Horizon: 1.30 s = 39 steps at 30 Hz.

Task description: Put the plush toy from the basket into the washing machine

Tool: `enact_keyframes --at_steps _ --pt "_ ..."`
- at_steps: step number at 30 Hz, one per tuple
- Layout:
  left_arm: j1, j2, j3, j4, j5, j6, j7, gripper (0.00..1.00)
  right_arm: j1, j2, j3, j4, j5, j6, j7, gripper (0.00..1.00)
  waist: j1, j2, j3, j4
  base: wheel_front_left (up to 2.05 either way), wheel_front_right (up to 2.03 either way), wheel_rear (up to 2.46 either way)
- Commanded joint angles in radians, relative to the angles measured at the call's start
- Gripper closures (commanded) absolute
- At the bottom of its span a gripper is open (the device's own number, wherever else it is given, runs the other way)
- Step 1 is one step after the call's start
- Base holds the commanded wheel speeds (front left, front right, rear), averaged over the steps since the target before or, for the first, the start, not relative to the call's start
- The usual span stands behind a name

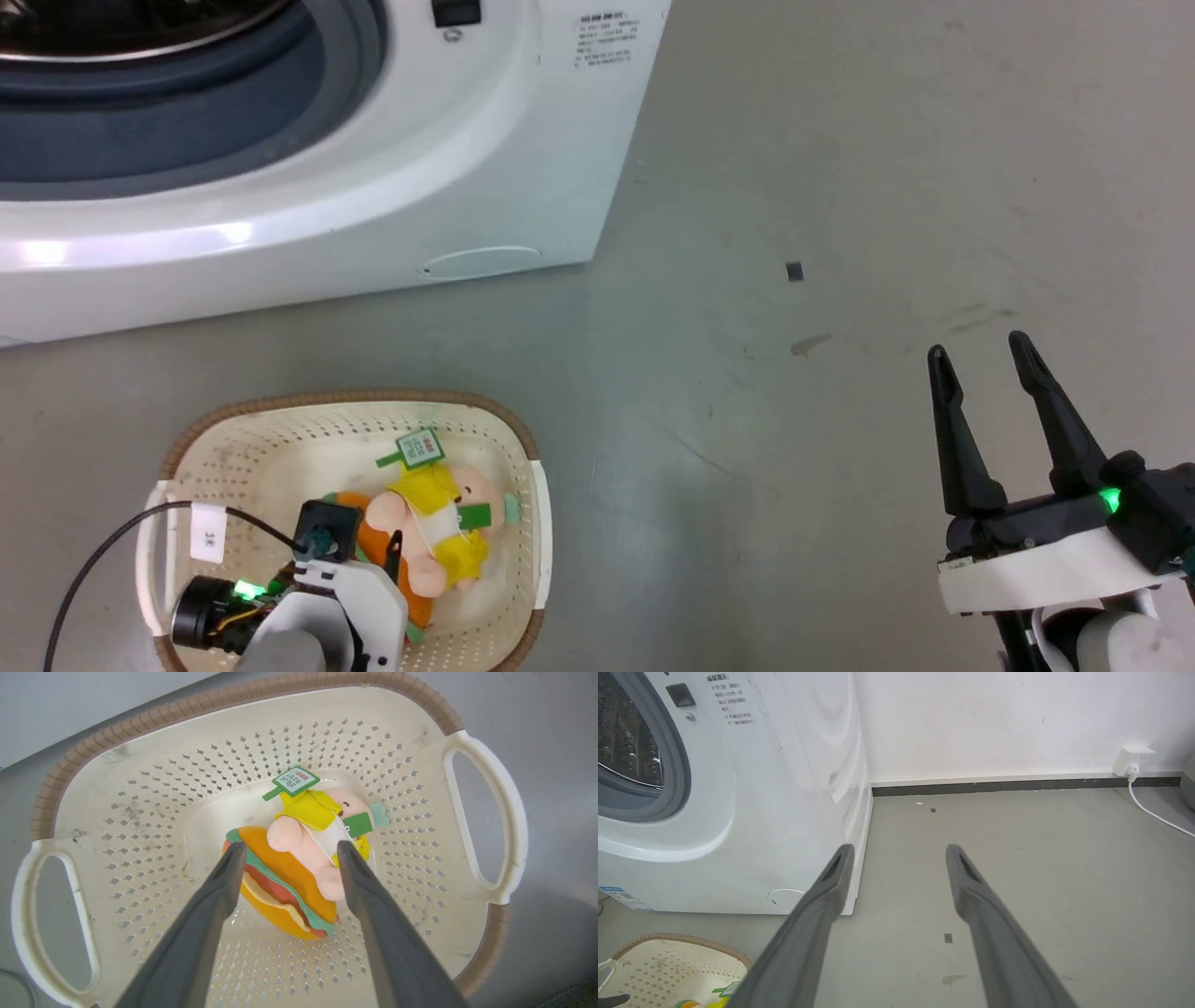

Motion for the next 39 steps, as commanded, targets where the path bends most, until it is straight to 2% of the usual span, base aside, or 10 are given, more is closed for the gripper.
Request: enact_keyframes --at_steps 1,19,30,39 --pt "-0.025 0.007 -0.01 0.022 -0.008 0.0 0.001 0.0 -0.024 0.0 0.001 -0.006 0.008 -0.001 -0.01 0.0 -0.0001 0.0 0.017 -0.01 0.0 0.0 0.0" --pt "-0.195 0.08 -0.136 0.215 0.01 -0.005 0.021 0.0 -0.062 0.0 0.003 -0.029 0.058 -0.001 -0.047 0.0 -0.0001 0.0 0.193 -0.074 0.0 0.0 0.0" --pt "-0.287 0.141 -0.207 0.329 0.012 -0.003 0.036 0.0 -0.083 0.0 0.018 -0.044 0.121 -0.001 -0.07 0.0 -0.0001 0.0 0.312 -0.143 0.0 0.0 0.0" --pt "-0.316 0.169 -0.234 0.33 0.02 -0.017 0.058 0.0 -0.089 0.0 0.031 -0.059 0.14 -0.001 -0.07 0.0 -0.0001 0.0 0.35 -0.16 0.0 0.0 0.0"
